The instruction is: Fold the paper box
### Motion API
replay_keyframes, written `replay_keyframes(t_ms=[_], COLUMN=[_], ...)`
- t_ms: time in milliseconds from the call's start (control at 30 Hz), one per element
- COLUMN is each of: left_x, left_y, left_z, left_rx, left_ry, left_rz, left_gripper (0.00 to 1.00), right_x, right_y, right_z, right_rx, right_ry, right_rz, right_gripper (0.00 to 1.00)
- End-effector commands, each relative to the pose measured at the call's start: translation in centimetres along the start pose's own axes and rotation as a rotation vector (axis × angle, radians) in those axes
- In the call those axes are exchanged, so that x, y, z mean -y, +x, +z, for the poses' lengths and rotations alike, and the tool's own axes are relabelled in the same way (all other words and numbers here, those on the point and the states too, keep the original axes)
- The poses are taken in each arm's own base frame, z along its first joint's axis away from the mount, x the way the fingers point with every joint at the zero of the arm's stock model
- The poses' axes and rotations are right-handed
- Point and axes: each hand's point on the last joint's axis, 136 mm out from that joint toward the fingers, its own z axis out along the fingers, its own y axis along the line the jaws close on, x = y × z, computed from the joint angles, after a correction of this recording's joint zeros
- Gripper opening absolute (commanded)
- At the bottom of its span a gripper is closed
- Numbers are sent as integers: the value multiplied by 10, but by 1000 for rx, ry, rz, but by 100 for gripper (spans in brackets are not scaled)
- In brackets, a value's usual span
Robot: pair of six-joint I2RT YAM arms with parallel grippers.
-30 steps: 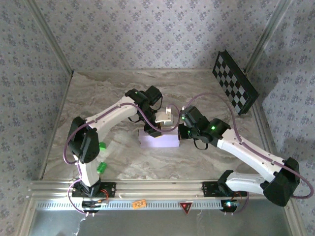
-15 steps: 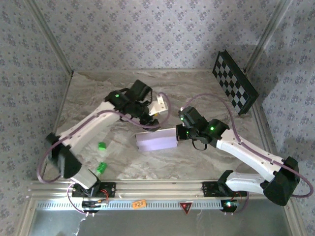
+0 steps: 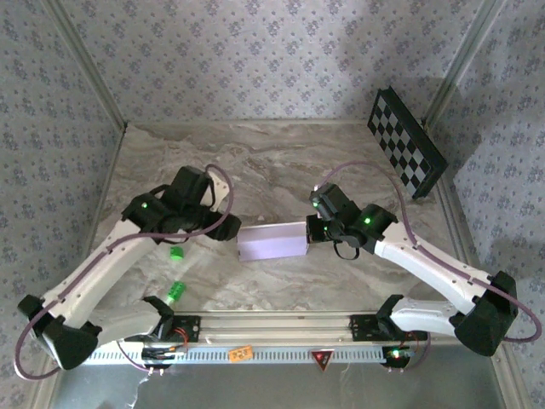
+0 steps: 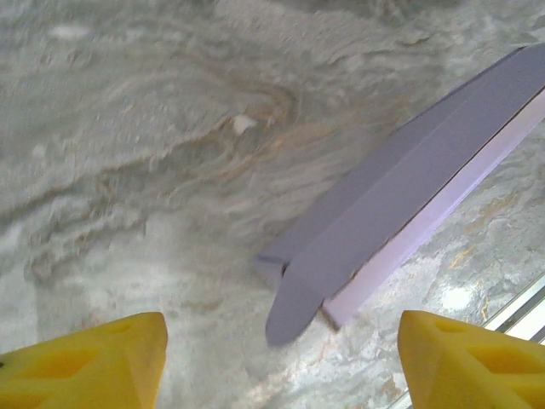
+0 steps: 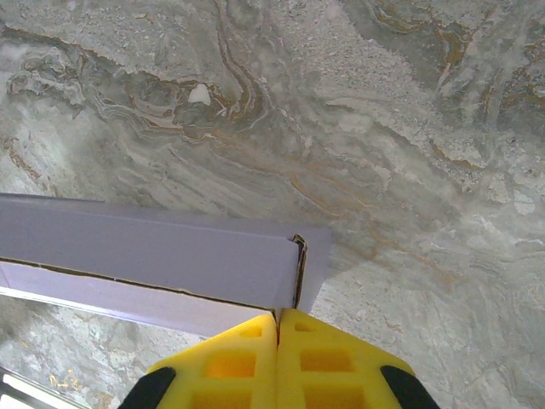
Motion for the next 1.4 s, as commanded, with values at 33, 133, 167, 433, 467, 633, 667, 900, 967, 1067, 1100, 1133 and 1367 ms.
replay_keyframes(t_ms=[33, 133, 167, 433, 467, 633, 667, 900, 967, 1067, 1100, 1133, 1367], left_x=[-6, -3, -3, 5, 6, 11, 11, 9, 10, 12, 11, 12, 15], left_y=[13, 17, 18, 15, 16, 17, 18, 21, 20, 23, 25, 27, 28], left_z=[2, 13, 17, 32, 33, 36, 36, 29, 28, 32, 35, 38, 41], left_rx=[-46, -89, -101, -139, -142, -159, -162, -154, -143, -158, -169, -180, -192], left_ry=[-27, -10, -8, 34, 39, 68, 68, 58, 64, 75, 75, 78, 92], left_rz=[-136, -170, -177, -192, -191, -189, -191, -197, -196, -200, -203, -207, -231], left_gripper=[62, 53, 52, 42, 41, 37, 37, 46, 47, 44, 42, 40, 20], right_x=[5, 5, 5, 6, 6, 5, 5, 6, 6, 6, 5, 6, 5], right_y=[3, 1, 1, -2, -2, -4, -4, -3, -3, -3, -3, -3, -5], right_z=[-8, -9, -9, -10, -10, -9, -9, -8, -8, -7, -6, -6, -6], right_rx=[-27, -24, -22, -13, -13, -8, -8, -16, -16, -17, -19, -20, -15], right_ry=[19, 19, 18, 23, 23, 25, 25, 29, 28, 29, 28, 30, 29], right_rz=[21, 21, 21, 21, 22, 23, 24, 24, 25, 25, 24, 24, 22], right_gripper=[1, 1, 1, 2, 2, 2, 2, 2, 2, 2, 2, 2, 2])
